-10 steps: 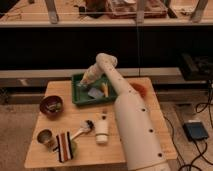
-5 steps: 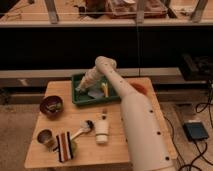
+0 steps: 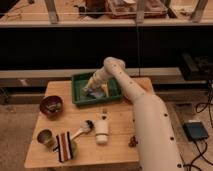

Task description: Wipe tray with towel

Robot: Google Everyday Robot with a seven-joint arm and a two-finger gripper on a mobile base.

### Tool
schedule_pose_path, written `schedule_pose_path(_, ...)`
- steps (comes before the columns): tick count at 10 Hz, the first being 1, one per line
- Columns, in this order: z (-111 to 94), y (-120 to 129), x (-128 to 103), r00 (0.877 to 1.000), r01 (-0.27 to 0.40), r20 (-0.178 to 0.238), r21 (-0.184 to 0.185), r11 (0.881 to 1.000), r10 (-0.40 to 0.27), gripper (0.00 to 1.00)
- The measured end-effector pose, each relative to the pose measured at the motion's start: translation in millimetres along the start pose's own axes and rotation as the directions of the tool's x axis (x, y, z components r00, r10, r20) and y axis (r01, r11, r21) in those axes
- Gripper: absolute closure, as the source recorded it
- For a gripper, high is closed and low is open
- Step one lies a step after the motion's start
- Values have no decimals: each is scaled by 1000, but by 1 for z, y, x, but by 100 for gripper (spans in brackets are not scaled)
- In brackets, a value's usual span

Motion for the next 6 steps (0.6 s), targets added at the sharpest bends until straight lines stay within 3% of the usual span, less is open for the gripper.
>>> schedule_pose_path(3,5,-1,31,1000,-13,-19,-15,1000,13,100)
schedule_pose_path(6,19,-10,44,1000,-12,-17,-28,1000,12,100)
